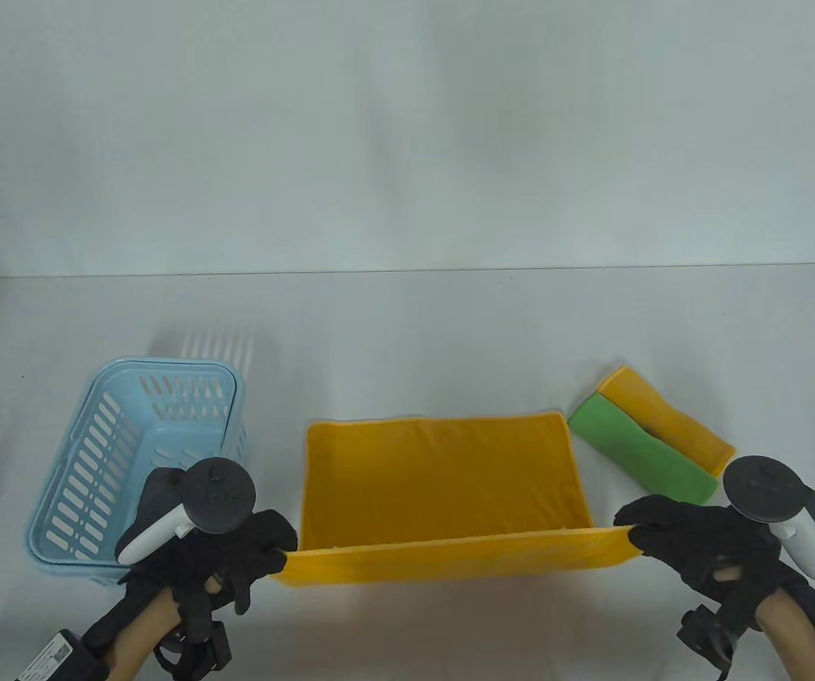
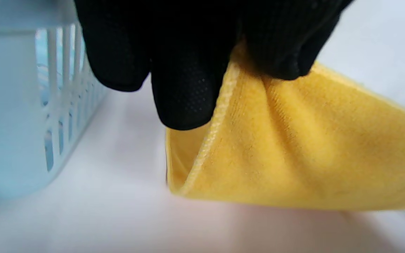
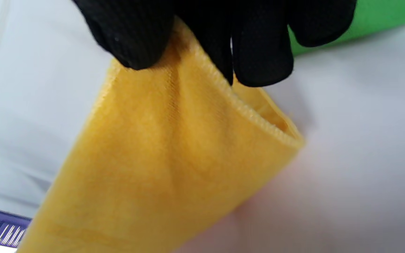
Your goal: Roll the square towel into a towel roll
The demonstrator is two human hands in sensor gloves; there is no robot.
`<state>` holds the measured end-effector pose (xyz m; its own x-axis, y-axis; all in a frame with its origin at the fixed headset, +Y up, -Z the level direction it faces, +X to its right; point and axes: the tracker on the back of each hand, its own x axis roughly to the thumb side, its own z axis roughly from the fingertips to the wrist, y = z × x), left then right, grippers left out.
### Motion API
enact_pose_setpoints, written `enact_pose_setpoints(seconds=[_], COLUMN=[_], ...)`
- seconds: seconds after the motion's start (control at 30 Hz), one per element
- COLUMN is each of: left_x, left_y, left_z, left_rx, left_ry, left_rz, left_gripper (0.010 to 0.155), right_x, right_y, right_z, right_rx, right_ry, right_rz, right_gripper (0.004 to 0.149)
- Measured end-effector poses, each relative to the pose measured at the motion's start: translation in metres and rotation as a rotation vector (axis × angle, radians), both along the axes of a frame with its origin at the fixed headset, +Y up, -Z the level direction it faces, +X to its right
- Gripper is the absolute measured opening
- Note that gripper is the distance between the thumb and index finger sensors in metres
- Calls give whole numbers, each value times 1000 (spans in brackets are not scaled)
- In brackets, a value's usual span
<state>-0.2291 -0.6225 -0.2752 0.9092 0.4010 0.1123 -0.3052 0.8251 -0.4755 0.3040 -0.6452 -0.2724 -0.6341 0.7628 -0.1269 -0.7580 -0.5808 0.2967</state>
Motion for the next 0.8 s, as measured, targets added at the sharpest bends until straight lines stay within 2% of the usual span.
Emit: enact_pose_setpoints(seconds=[0.2, 0.37, 0.6, 0.8], left_x=[7, 16, 34, 54], left_y=[11, 11, -4, -29], left_z=[-32, -60, -98, -129], left_rx=[102, 111, 103, 92], left_ry=[163, 252, 347, 415], left_rz=[-77, -144, -270, -368], left_gripper=[42, 42, 42, 43], right_x=[-11, -15, -23, -40], right_y=[9, 6, -8, -28], right_z=[-29, -58, -100, -132], right_rx=[98, 77, 27, 2], right_ry=[-131, -223, -313, -390], right_rz=[83, 104, 178, 345], right_gripper=[38, 38, 38, 38])
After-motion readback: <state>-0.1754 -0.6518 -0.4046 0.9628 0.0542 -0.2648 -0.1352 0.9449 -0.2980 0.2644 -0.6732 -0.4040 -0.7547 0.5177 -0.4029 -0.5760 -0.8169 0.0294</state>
